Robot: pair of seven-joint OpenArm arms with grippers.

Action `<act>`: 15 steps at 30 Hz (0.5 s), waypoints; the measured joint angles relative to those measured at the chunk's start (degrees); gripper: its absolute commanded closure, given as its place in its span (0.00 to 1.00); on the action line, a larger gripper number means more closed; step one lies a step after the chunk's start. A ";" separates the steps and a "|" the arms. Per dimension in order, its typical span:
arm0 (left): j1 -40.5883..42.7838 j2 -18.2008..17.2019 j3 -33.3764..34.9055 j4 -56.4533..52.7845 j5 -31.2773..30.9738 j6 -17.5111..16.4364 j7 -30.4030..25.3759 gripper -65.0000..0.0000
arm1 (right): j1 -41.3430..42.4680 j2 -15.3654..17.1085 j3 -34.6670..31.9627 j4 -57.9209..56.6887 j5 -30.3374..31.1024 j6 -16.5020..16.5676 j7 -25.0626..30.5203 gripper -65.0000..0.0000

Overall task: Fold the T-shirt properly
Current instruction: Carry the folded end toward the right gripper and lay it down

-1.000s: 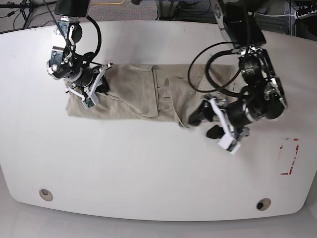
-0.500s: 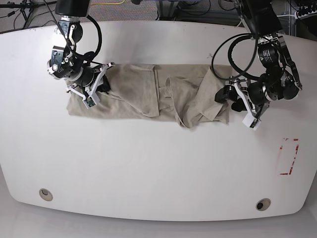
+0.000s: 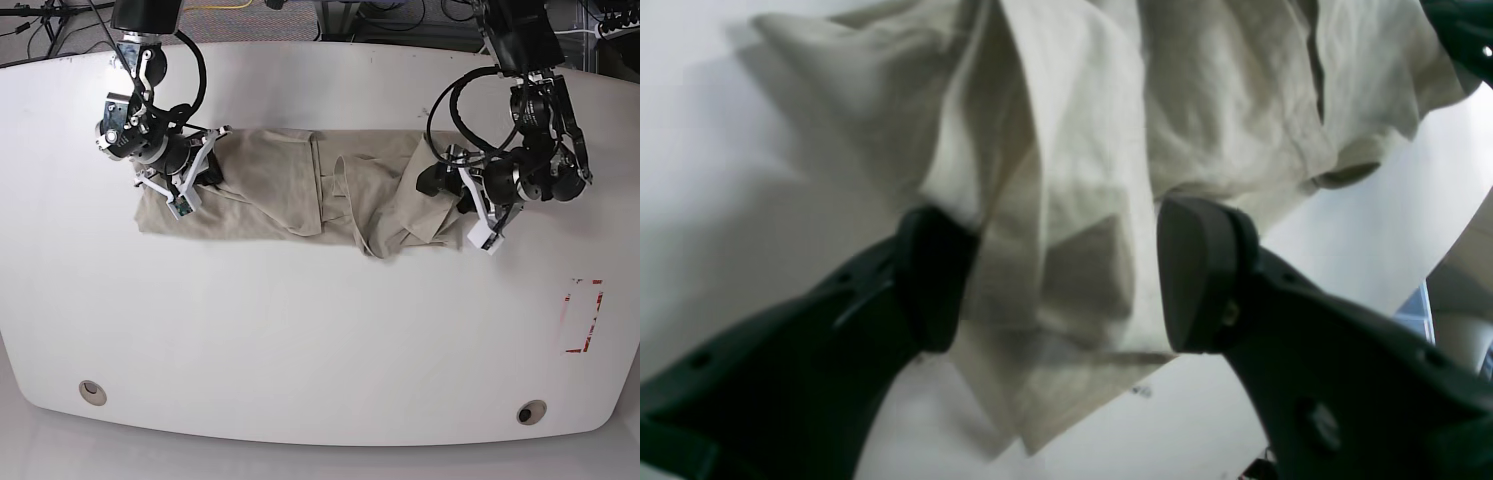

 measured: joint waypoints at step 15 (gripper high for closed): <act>-0.55 0.04 17.51 2.89 -10.38 0.00 1.29 0.39 | 0.04 -1.27 0.22 0.02 -0.50 -0.02 0.07 0.93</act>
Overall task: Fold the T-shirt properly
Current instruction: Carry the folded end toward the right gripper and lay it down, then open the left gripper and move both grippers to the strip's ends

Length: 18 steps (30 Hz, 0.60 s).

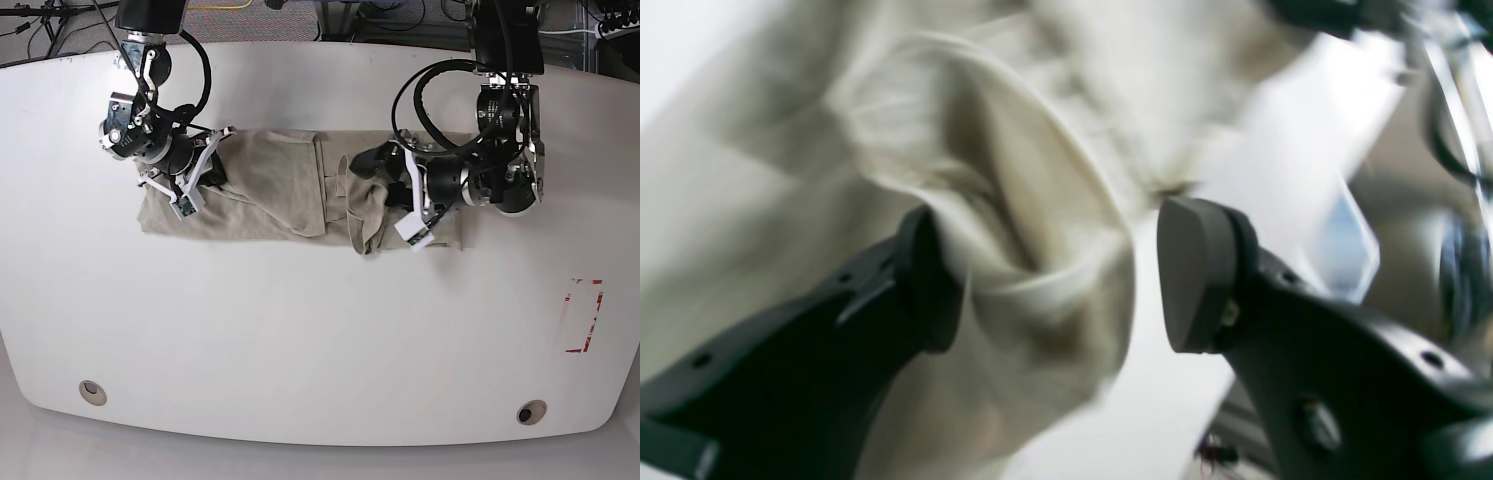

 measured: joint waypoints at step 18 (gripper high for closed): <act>-3.82 -0.26 10.49 9.73 1.55 -0.02 0.17 0.39 | 0.15 0.00 -0.13 0.00 0.02 0.00 -0.02 0.93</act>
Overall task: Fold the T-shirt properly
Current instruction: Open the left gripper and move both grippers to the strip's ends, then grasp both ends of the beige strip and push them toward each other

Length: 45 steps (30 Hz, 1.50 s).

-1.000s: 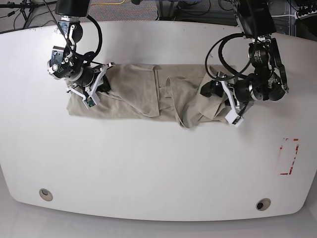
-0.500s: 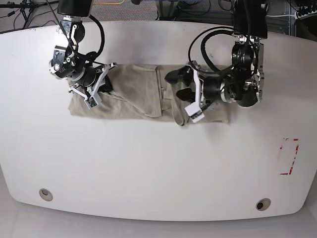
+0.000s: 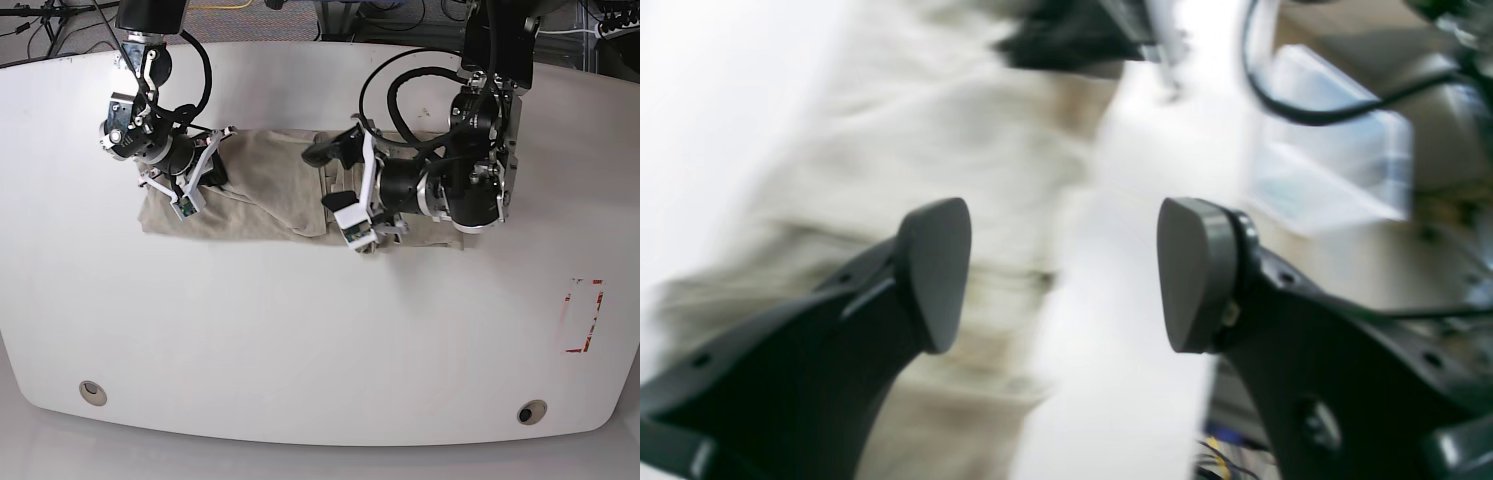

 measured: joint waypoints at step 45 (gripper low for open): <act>8.31 -2.19 -26.12 -13.29 32.61 -0.17 -13.68 0.94 | 11.32 -10.71 28.17 18.01 7.08 0.17 -19.89 0.00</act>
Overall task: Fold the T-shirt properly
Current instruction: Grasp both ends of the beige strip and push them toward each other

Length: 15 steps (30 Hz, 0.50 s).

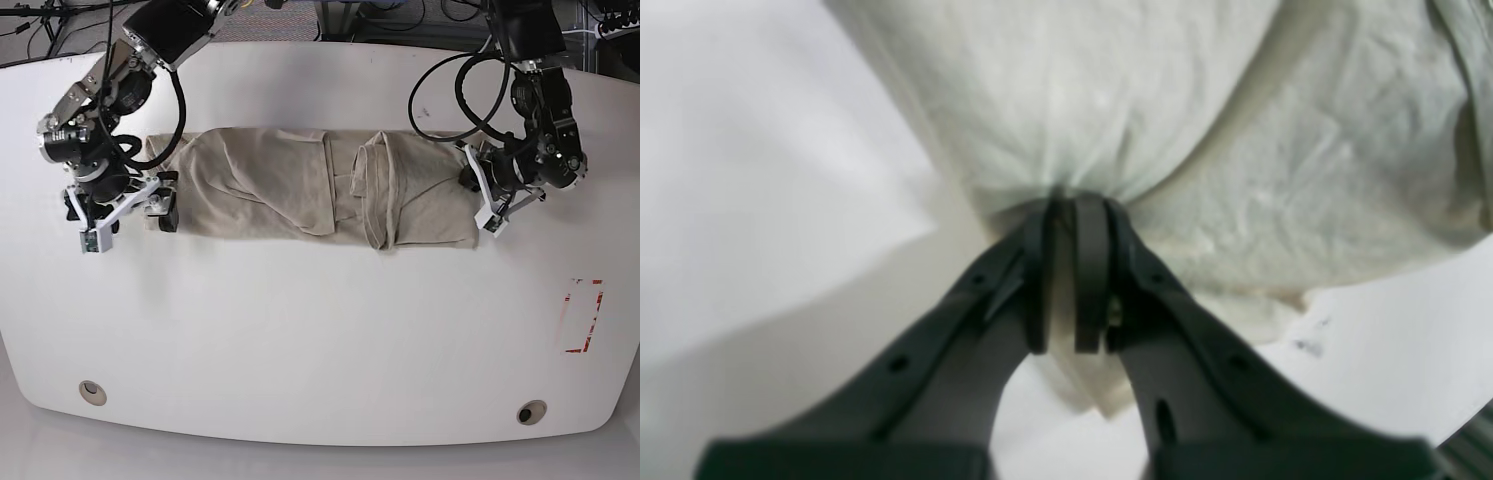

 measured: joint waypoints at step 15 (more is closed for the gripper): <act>0.13 -0.11 -0.04 -0.83 0.22 0.00 -2.62 0.94 | 3.34 4.66 13.99 -23.08 9.55 -0.33 -4.85 0.00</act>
